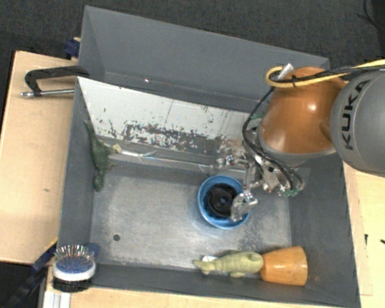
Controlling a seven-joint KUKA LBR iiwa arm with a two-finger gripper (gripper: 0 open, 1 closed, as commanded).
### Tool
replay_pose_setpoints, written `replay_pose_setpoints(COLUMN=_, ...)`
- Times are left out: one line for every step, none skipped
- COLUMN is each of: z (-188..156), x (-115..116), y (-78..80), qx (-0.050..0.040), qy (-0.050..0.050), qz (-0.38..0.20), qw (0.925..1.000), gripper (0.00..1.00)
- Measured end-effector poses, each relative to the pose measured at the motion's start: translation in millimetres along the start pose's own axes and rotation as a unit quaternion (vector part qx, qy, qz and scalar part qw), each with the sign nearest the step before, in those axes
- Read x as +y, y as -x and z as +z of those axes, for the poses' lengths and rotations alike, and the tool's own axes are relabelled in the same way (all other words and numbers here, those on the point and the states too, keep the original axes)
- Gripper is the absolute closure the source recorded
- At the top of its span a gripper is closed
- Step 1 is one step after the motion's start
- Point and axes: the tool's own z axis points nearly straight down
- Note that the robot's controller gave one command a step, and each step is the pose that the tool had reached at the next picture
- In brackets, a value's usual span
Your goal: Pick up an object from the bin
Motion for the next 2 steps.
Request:
replay_pose_setpoints(z=27, x=28, y=16.5, qx=0.0009, qy=-0.001, qz=-0.130, qw=0.9915, gripper=0.00)
replay_pose_setpoints(z=27, x=116, y=22.0, qx=0.0004, qy=0.000, qz=-0.298, qw=0.9546, gripper=0.00)
